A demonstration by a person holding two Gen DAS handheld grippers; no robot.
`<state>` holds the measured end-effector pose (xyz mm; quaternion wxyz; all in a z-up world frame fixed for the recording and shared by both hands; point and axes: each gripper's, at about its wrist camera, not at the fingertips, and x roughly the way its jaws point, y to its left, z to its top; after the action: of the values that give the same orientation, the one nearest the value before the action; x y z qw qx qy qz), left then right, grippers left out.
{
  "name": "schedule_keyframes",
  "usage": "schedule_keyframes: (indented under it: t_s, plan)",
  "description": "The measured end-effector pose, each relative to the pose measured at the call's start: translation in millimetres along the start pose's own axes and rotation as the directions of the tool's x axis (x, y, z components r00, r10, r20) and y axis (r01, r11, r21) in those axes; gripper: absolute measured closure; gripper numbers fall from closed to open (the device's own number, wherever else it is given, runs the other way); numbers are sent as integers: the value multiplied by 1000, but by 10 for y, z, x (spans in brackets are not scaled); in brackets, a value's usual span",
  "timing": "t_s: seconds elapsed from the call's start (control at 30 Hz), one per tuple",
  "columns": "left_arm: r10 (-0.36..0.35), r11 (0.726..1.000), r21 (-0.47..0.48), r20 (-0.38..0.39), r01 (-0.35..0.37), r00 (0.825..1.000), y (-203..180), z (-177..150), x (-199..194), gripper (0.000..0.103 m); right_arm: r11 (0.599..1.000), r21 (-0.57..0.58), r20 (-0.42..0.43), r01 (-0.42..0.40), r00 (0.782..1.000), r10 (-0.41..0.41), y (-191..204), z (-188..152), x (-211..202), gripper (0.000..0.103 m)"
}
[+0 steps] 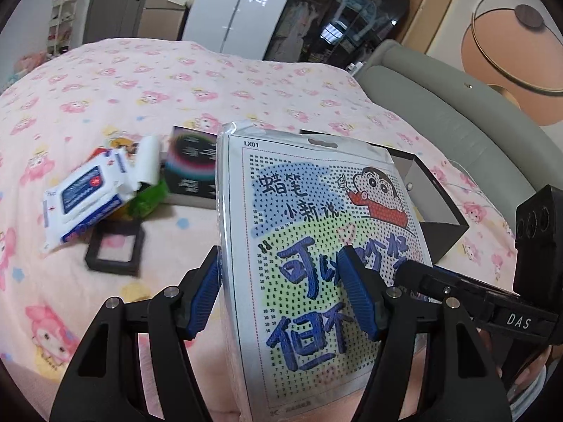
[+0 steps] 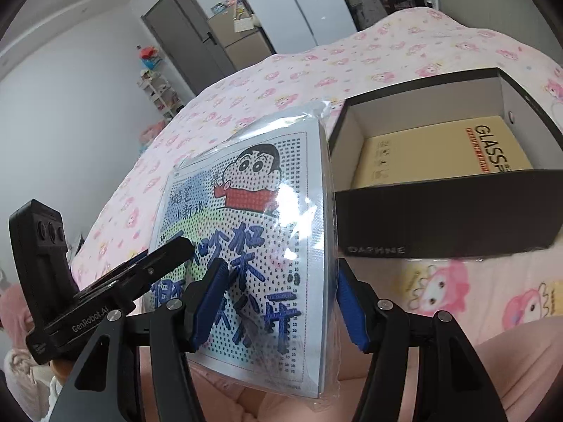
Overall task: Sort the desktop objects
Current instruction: 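Carry the held kit with the left gripper toward the black shoebox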
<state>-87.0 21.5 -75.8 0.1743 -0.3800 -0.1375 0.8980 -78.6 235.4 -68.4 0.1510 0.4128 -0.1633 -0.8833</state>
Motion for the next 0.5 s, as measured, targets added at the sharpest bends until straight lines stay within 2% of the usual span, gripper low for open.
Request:
schedule_keyframes:
  t_s: [0.17, 0.33, 0.5]
  plan:
    - [-61, 998, 29, -12, 61, 998, -212, 154, 177, 36, 999, 13, 54, 30, 998, -30, -158, 120, -174, 46]
    - [-66, 992, 110, 7, 65, 998, -573, 418, 328, 36, 997, 32, 91, 71, 993, -74, -350, 262, -277, 46]
    - [-109, 983, 149, -8, 109, 994, -907, 783, 663, 38, 993, 67, 143, 102, 983, -111, -601, 640, -372, 46]
